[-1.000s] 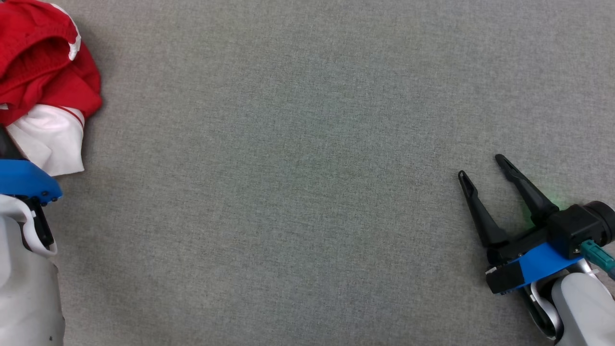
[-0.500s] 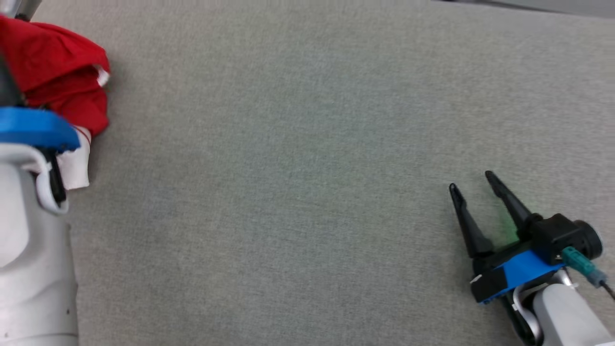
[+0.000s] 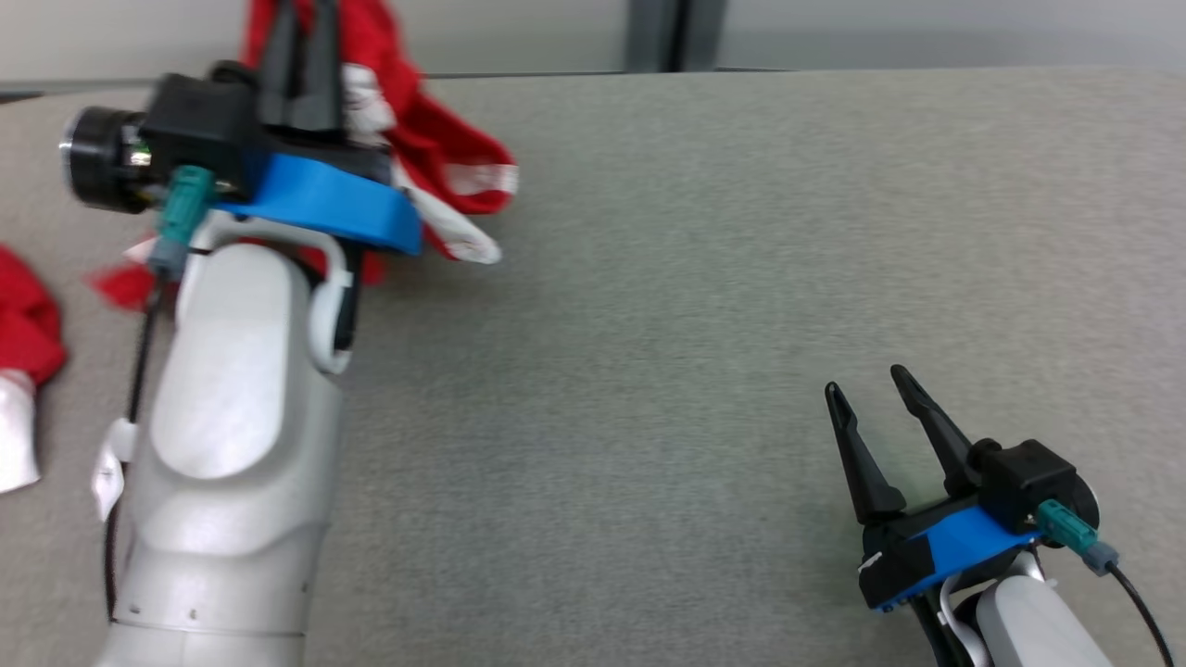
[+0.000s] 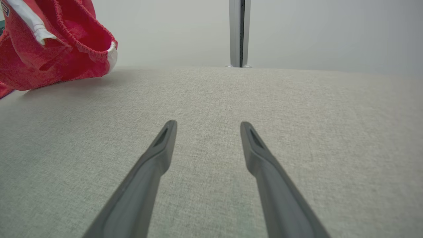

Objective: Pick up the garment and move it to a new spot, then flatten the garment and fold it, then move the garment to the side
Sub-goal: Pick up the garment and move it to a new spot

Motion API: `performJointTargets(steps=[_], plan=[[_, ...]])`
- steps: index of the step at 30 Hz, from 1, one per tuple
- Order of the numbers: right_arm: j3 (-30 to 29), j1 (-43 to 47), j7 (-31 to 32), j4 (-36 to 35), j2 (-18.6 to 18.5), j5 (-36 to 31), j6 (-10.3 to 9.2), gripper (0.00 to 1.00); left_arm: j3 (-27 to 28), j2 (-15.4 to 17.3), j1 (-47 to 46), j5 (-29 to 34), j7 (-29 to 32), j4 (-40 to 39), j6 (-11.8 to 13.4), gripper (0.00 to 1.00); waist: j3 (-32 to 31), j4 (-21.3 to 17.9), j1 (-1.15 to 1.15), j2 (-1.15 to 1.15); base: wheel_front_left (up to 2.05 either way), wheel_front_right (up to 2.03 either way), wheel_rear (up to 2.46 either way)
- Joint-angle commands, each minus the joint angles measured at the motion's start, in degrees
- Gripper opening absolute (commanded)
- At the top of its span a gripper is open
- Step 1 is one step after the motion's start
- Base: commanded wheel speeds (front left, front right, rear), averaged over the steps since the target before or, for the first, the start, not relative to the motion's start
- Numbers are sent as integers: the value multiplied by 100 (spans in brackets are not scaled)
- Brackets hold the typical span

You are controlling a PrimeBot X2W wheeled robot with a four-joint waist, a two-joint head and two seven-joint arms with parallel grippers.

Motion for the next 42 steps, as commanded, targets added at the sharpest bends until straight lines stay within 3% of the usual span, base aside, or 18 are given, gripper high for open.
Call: performJointTargets(steps=[1,5,12,16,17,18,19,32,42], plan=[[-8,76,-6,20,38,-22,1,100,-124,10,58,-55,-19,-60,-24,0,-229,-284,0,0,0,0,0],[40,93,-6,65,115,7,1,100,-971,-40,146,-659,-18,-149,-41,0,-304,-581,0,0,0,0,0],[110,86,-5,102,204,34,1,100,-2551,-30,408,-1556,-17,-238,427,0,-355,-880,0,0,0,0,0],[68,71,-6,93,223,27,1,100,-2813,-19,500,-1714,-18,-67,732,0,-337,-886,0,0,0,0,0],[25,102,-6,75,215,24,1,100,-2817,-32,593,-1702,-18,-2,817,42,-336,-834,0,0,0,0,0],[16,117,-6,74,211,26,1,100,-2800,-36,650,-1690,-18,30,845,66,-340,-797,0,0,0,0,0],[3,124,-5,76,206,24,1,100,-2768,-35,680,-1668,-18,56,870,100,-345,-759,0,0,0,0,0],[-158,234,-6,-7,249,-85,1,100,-1350,186,2236,-1132,-18,-364,1151,100,-701,-363,0,0,0,0,0],[-149,535,-6,105,318,-130,1,100,-470,146,3620,-832,-18,-629,843,100,-1259,-301,0,0,0,0,0]])
